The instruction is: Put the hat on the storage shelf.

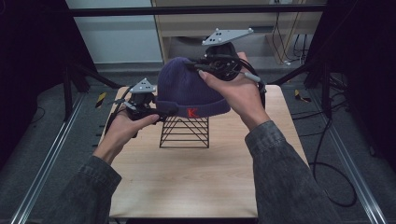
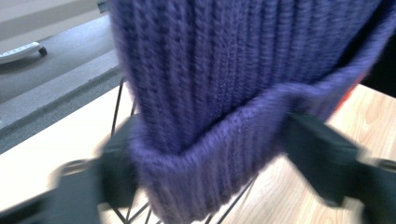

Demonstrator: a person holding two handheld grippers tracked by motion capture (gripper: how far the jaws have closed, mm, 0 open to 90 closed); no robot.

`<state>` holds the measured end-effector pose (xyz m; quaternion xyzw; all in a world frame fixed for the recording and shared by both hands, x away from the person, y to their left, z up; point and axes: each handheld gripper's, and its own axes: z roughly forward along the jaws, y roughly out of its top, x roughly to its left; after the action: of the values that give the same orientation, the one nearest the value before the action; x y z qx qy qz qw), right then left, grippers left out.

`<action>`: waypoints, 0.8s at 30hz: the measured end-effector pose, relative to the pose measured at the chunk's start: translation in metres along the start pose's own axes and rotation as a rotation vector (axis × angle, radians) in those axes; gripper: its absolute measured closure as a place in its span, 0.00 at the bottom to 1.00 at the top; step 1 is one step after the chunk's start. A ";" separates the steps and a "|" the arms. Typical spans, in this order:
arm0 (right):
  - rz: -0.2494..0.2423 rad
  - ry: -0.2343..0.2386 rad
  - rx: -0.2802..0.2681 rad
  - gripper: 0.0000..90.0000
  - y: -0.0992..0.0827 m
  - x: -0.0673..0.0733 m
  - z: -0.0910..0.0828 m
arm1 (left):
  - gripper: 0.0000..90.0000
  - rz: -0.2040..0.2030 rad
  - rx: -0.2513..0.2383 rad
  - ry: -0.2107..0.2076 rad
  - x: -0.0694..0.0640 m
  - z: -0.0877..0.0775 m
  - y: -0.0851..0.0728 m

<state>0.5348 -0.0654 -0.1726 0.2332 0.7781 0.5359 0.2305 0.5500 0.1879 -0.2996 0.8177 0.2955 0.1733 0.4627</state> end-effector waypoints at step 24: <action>0.011 -0.032 0.104 0.89 -0.024 -0.017 0.040 | 0.68 -0.085 0.028 0.171 0.014 0.002 -0.020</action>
<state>0.5698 -0.0543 -0.2066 0.2575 0.7997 0.4923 0.2276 0.5555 0.2042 -0.3176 0.7930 0.3708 0.2185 0.4312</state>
